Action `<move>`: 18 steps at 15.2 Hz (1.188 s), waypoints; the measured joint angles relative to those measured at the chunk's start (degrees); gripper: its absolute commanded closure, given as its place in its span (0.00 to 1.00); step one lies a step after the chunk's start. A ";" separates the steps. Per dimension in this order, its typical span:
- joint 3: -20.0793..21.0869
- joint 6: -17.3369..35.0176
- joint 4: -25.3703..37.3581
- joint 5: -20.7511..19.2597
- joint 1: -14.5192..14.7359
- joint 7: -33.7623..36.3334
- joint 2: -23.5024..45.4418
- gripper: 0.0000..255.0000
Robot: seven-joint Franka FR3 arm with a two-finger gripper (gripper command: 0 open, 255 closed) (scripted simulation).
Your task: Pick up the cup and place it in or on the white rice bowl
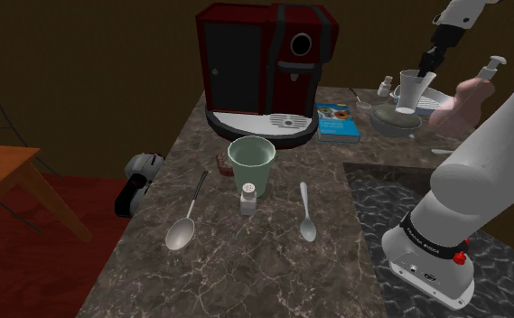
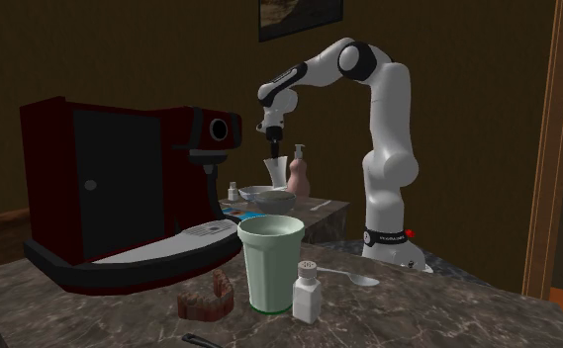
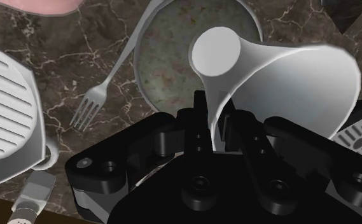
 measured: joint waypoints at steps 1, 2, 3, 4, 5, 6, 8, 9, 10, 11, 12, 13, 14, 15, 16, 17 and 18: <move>0.00 0.00 0.00 0.00 0.00 0.00 0.00 0.00; 0.00 0.00 0.00 0.00 0.00 -0.01 0.00 0.00; 0.00 0.00 0.00 0.00 0.00 -0.01 0.00 0.00; 0.00 0.00 0.00 0.00 0.00 -0.01 0.00 0.00; 0.00 0.00 0.00 0.00 0.00 -0.01 0.00 0.00; 0.00 0.00 0.00 0.00 0.00 -0.01 0.00 0.00; -0.05 -1.09 1.33 0.17 -0.05 0.01 0.31 0.00; -0.13 -2.38 2.71 0.21 -0.13 0.01 0.44 0.00; -0.42 -3.96 4.68 0.53 -0.43 -0.43 1.09 0.00; -0.64 -5.71 6.88 0.95 -0.67 -0.72 1.85 0.00; -0.77 -6.79 8.13 1.12 -0.84 -0.91 2.19 0.00; -0.81 -7.16 8.47 1.08 -0.88 -0.92 2.16 0.00; -0.82 -7.34 8.56 1.00 -0.88 -0.88 2.06 0.00; -0.82 -7.47 8.69 1.00 -0.89 -0.86 2.07 0.00; -0.82 -7.53 8.71 0.97 -0.88 -0.84 2.02 0.00; -0.82 -7.55 8.72 0.96 -0.88 -0.83 2.01 0.00; -0.82 -7.56 8.73 0.96 -0.88 -0.83 2.01 0.00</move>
